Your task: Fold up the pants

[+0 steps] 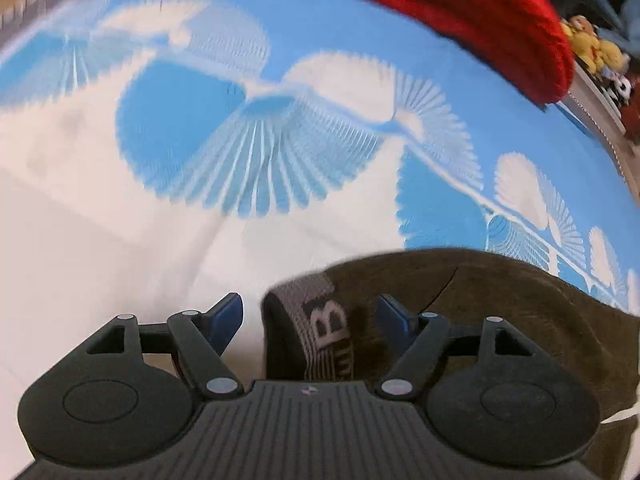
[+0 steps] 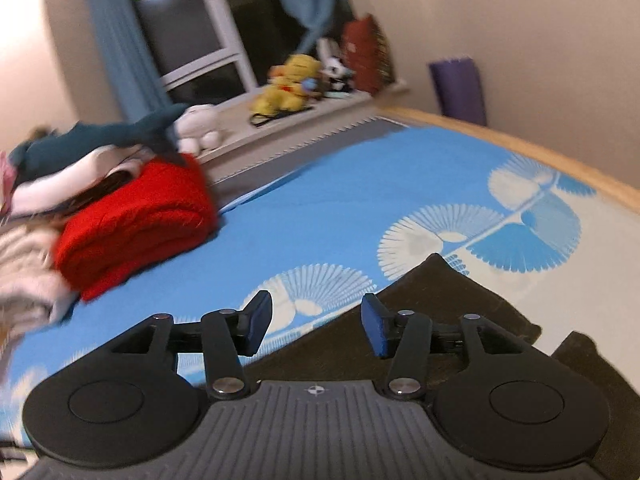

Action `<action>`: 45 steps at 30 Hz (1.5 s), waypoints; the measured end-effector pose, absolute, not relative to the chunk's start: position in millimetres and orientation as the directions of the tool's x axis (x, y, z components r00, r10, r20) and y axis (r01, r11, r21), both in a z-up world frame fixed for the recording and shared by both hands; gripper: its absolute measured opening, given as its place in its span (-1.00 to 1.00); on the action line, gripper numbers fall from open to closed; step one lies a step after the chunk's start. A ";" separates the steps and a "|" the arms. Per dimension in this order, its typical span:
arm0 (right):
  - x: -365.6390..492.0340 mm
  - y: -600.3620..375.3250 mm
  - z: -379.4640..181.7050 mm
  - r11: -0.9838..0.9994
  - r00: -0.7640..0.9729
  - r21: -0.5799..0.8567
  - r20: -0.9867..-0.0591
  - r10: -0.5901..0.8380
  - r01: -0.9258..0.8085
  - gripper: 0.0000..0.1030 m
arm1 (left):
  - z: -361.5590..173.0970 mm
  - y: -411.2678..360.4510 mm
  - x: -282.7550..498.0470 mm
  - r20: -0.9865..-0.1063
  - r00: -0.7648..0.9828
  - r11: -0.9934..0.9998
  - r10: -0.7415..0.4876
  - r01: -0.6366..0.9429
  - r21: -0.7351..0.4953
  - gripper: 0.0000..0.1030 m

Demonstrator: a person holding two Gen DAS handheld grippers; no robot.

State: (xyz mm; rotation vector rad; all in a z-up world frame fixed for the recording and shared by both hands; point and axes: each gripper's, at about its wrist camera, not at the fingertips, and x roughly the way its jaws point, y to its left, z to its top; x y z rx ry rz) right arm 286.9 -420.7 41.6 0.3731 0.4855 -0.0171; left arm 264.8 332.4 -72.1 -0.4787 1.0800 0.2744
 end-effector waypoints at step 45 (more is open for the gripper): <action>233.2 -377.7 28.7 0.960 0.800 0.279 -0.578 0.164 0.004 0.01 | -86.1 234.3 90.7 -0.947 0.128 0.954 0.294 0.028 0.299 -0.82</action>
